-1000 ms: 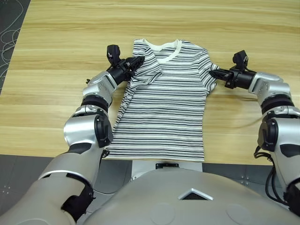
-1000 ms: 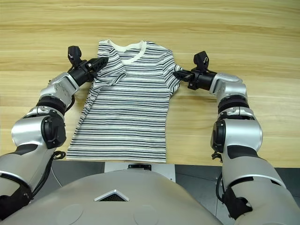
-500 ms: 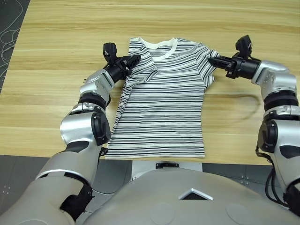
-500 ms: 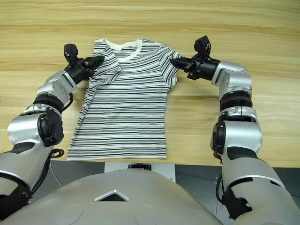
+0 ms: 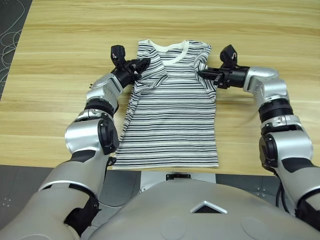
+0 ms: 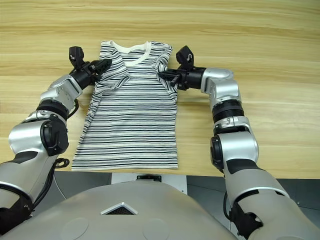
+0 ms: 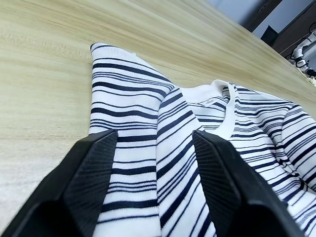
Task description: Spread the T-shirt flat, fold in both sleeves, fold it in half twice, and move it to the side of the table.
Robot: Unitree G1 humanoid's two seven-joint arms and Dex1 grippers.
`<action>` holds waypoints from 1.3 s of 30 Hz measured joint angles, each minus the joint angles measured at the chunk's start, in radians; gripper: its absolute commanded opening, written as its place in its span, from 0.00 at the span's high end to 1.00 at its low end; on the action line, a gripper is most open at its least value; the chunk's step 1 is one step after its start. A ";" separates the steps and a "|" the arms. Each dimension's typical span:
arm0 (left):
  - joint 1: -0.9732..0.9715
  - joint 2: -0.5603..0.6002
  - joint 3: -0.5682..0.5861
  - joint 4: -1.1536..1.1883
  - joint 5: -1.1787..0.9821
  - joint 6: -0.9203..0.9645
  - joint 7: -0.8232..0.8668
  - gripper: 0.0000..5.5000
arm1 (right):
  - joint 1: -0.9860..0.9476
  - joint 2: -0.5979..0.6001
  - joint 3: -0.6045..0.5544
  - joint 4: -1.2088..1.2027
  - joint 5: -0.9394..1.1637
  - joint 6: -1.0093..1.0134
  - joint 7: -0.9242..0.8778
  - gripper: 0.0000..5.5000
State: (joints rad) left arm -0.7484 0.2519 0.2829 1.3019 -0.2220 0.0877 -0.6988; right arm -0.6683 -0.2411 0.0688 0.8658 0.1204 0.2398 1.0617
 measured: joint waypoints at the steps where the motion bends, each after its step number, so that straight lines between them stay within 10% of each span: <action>1: -0.001 -0.001 0.002 0.000 0.001 0.000 0.002 0.48 | -0.006 0.006 0.004 0.001 0.000 -0.002 0.000 0.98; 7: -0.002 -0.006 0.010 0.002 0.002 -0.002 0.009 0.48 | -0.010 0.050 0.062 0.005 -0.032 -0.039 -0.003 0.98; 39: -0.008 -0.014 0.027 0.009 0.009 0.002 0.014 0.48 | 0.018 0.147 0.128 -0.039 -0.038 -0.037 0.050 0.00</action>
State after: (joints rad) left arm -0.7562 0.2379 0.3097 1.3113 -0.2125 0.0893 -0.6850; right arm -0.6499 -0.0938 0.1972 0.8273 0.0824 0.2033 1.1113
